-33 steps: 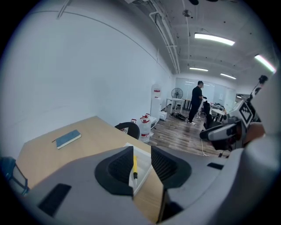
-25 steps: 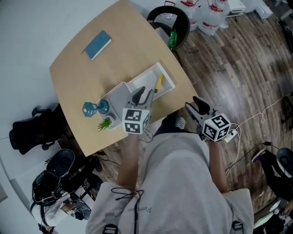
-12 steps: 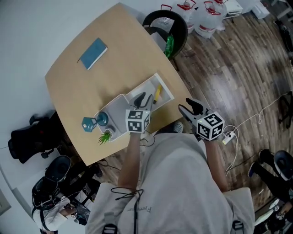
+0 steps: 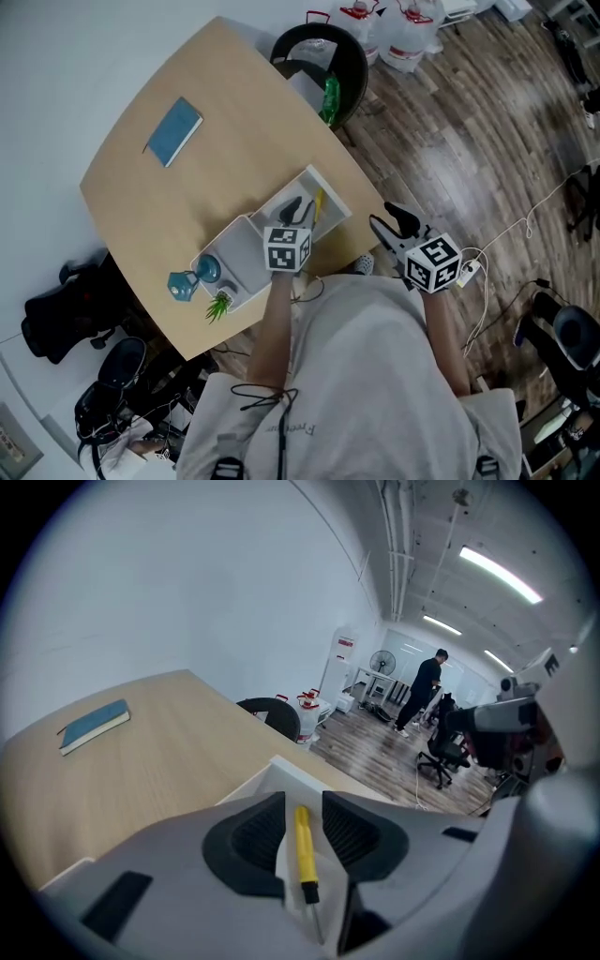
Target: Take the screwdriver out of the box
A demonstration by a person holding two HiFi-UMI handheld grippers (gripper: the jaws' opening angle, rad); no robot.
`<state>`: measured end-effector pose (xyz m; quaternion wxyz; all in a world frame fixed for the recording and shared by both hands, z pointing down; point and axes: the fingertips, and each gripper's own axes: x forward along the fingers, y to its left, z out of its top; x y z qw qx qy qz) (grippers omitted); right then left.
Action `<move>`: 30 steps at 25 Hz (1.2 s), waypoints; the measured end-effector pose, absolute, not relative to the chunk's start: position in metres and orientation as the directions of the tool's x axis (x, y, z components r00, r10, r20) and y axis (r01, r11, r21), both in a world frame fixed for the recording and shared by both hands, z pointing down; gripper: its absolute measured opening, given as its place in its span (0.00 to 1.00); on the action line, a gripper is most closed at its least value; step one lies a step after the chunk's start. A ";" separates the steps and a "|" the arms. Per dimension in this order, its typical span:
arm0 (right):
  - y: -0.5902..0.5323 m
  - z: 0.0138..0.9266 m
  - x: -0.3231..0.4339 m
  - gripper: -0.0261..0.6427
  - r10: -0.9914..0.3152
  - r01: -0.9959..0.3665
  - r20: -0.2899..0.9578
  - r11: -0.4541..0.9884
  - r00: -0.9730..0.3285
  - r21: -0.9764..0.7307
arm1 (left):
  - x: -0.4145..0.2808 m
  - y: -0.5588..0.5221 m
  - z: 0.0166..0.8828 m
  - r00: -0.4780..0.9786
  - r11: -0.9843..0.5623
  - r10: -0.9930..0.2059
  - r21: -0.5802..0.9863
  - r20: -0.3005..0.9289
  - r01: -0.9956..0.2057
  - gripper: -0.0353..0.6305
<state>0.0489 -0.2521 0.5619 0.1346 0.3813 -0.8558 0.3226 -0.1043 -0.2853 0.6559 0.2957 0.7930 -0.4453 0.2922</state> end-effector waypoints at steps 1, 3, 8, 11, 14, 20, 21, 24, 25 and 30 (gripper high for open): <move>-0.253 0.564 0.048 0.31 -0.563 -0.740 0.480 0.498 -0.672 -0.452 | -0.102 -0.286 0.661 0.437 -0.433 -0.523 0.213 0.732 -0.876 0.23; -0.256 0.567 0.042 0.31 -0.555 -0.736 0.484 0.495 -0.677 -0.462 | -0.101 -0.287 0.670 0.441 -0.438 -0.505 0.221 0.742 -0.872 0.23; -0.258 0.570 0.034 0.31 -0.533 -0.732 0.502 0.492 -0.681 -0.471 | -0.094 -0.286 0.689 0.453 -0.458 -0.455 0.235 0.767 -0.857 0.23; -0.258 0.574 0.029 0.31 -0.516 -0.725 0.510 0.494 -0.688 -0.479 | -0.091 -0.285 0.696 0.457 -0.464 -0.432 0.243 0.778 -0.852 0.23; -0.257 0.578 0.024 0.31 -0.506 -0.716 0.507 0.492 -0.698 -0.495 | -0.088 -0.285 0.706 0.452 -0.468 -0.407 0.244 0.794 -0.849 0.23; -0.256 0.578 0.030 0.31 -0.516 -0.731 0.518 0.472 -0.682 -0.492 | -0.081 -0.282 0.718 0.438 -0.468 -0.381 0.238 0.814 -0.851 0.23; -0.256 0.579 0.031 0.31 -0.519 -0.736 0.521 0.468 -0.677 -0.490 | -0.082 -0.283 0.721 0.431 -0.465 -0.380 0.234 0.818 -0.854 0.23; -0.255 0.582 0.036 0.31 -0.536 -0.751 0.526 0.449 -0.660 -0.485 | -0.085 -0.287 0.726 0.415 -0.446 -0.383 0.228 0.825 -0.865 0.23; -0.254 0.582 0.038 0.31 -0.540 -0.756 0.529 0.443 -0.654 -0.482 | -0.085 -0.288 0.727 0.413 -0.442 -0.381 0.229 0.827 -0.867 0.23; -0.248 0.586 0.047 0.31 -0.556 -0.775 0.542 0.416 -0.630 -0.475 | -0.082 -0.282 0.731 0.414 -0.453 -0.346 0.237 0.842 -0.860 0.23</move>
